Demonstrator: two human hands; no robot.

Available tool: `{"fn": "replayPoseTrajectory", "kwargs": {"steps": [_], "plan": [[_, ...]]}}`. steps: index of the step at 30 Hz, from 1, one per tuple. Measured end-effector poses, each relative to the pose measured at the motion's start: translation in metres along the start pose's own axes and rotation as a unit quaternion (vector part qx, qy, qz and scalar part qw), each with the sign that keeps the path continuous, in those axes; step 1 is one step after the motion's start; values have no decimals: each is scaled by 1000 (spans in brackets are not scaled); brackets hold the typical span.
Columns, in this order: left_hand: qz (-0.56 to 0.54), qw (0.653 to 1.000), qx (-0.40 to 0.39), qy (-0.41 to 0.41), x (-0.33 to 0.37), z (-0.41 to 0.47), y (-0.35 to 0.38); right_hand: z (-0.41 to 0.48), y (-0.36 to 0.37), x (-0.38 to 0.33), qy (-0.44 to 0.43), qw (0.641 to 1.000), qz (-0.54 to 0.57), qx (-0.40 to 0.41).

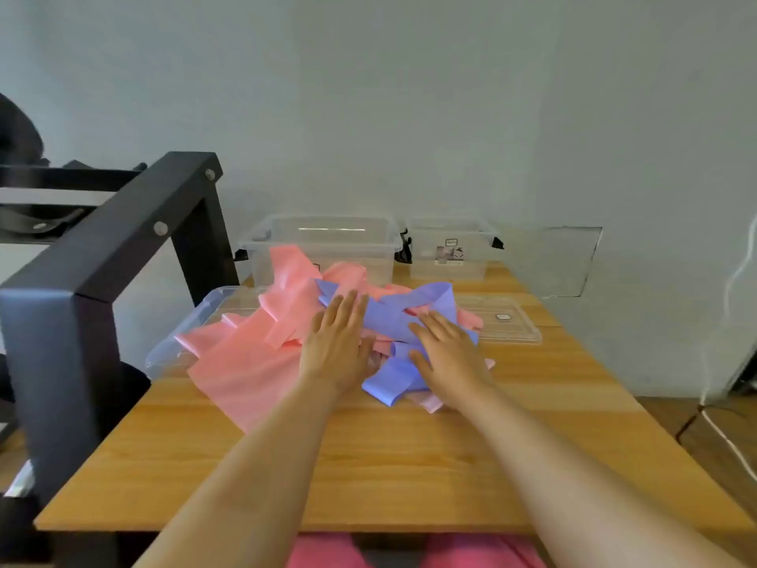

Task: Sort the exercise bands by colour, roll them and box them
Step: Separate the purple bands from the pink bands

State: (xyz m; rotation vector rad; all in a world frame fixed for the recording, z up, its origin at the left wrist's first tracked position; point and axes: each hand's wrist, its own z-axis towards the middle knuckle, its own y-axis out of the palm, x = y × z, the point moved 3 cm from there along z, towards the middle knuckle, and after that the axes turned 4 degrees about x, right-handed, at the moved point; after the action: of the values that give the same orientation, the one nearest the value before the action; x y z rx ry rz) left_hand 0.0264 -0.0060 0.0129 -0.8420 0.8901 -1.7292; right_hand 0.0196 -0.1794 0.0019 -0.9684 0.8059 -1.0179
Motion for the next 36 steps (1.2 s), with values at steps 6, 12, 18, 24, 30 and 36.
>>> {"fn": "replayPoseTrajectory", "kwargs": {"steps": [6, 12, 18, 24, 30, 36], "plan": [[-37, 999, -26, 5, 0, 1, 5, 3, -3, -2, 21, 1000, 17, 9], [-68, 995, -64, 45, -3, 4, 5, 17, -8, -11, 72, 996, 24, 37], [-97, 992, -64, 49, -1, 30, -8, 53, -58, 11, 151, 973, 104, 139], [-326, 943, -16, -63, 21, 53, -30, 72, -105, 21, 184, 905, 312, 224], [-487, 869, -48, -68, 71, 66, -59, 68, -137, 20, 164, 891, 329, 266], [-490, 868, -44, -63, 87, 79, -66, 62, -151, 36, 167, 881, 338, 287]]}}
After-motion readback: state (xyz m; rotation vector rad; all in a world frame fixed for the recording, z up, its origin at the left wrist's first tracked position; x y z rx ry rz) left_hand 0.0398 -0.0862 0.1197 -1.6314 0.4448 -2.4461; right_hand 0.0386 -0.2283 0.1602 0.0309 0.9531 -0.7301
